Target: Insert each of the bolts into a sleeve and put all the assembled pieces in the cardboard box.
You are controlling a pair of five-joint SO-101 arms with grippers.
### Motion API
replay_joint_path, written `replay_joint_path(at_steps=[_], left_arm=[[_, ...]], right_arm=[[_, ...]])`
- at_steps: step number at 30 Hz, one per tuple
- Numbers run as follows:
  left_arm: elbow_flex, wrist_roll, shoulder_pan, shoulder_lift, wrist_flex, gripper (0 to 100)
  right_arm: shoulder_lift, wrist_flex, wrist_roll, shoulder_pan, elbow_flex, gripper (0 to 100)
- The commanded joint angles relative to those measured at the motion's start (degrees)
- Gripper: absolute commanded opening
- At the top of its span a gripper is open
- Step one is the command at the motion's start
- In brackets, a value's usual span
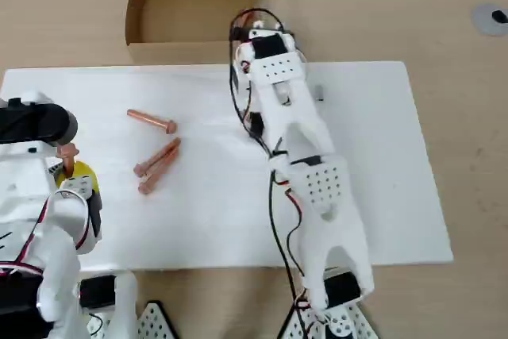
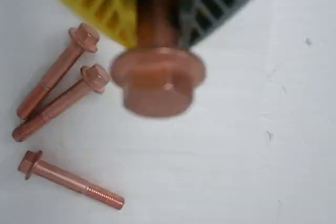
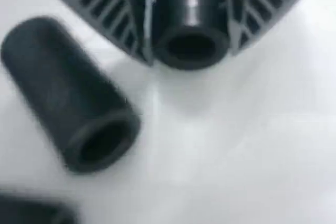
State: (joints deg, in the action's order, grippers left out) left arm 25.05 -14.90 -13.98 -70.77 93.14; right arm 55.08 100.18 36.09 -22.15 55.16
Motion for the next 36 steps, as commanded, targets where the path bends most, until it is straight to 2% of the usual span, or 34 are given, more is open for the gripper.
replay_joint_path(at_steps=[1,15,20,25,29,36], left_arm=[[-0.6,-0.3,-0.8,-0.4,0.3,1],[-4.0,-0.1,-0.8,-0.4,1.5,1],[-8.8,0.0,-1.0,-0.4,1.4,1],[-12.0,0.0,-1.3,-0.5,1.4,1],[-11.6,0.0,-1.4,-0.5,-1.0,1],[-11.6,0.0,-1.4,-0.5,-7.4,1]], right_arm=[[-2.9,2.3,-1.2,-2.3,7.4,0.9],[-19.4,2.3,-13.1,-2.7,11.2,0.9],[-36.2,2.4,-25.8,-2.8,11.1,0.9],[-53.9,2.3,-31.0,-2.8,10.2,0.9],[-61.9,2.3,-35.2,-3.5,2.5,0.9],[-77.7,1.9,-45.5,-8.0,-22.8,0.9]])
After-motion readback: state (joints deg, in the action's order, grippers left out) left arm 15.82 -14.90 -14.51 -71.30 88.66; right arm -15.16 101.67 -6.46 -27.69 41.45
